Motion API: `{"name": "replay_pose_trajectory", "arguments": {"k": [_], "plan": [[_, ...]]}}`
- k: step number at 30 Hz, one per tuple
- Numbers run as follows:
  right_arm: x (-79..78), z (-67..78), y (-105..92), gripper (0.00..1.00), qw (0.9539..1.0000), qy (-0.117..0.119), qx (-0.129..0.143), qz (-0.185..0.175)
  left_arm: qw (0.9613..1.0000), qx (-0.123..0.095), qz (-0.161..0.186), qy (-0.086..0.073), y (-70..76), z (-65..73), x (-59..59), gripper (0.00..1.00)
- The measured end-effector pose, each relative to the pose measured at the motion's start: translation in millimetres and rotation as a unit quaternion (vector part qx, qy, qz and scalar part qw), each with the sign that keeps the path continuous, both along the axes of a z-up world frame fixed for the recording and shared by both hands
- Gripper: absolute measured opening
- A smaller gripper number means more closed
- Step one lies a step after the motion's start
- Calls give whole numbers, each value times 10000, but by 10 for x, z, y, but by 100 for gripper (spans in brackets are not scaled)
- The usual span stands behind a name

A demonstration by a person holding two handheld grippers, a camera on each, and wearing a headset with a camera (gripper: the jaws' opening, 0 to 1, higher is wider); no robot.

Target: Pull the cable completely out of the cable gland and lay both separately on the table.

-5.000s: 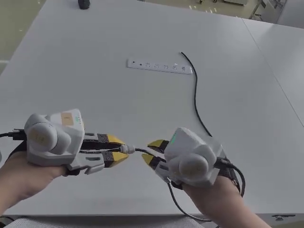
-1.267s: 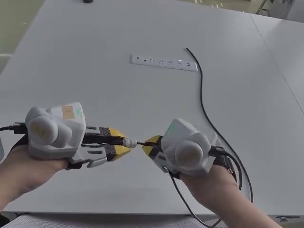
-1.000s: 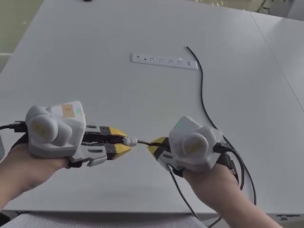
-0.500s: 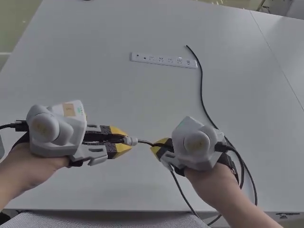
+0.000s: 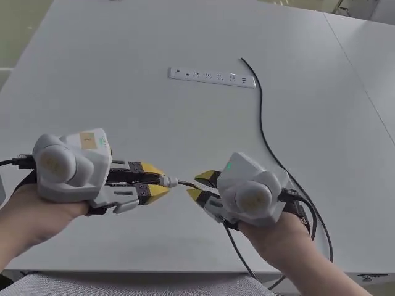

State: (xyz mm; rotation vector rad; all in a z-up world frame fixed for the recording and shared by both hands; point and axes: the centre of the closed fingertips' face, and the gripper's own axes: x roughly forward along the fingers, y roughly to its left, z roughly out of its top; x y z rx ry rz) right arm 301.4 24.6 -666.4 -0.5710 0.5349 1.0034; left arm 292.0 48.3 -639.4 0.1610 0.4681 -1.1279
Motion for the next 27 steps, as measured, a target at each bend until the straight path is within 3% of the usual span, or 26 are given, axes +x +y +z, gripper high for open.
{"name": "replay_pose_trajectory", "arguments": {"k": [6, 13, 20, 24, 27], "plan": [[-51, 75, 182, 9, 9986, -303, -142, 417, 10000, -5, -7, -1, 6, 3, -10, 15], [-40, 65, 218, 2, 9961, -501, -302, 654, 10000, -17, -17, -8, 2, 14, -18, 15], [-21, 62, 215, 1, 9970, -436, -227, 591, 10000, -40, 9, -19, 6, 11, -8, 15], [25, 36, 158, 0, 9990, -270, -176, 324, 10000, -63, 26, -38, 16, 29, 11, 15], [51, 32, 112, 0, 10000, -43, 29, 64, 9999, -104, 43, -49, 23, 54, 26, 15]]}}
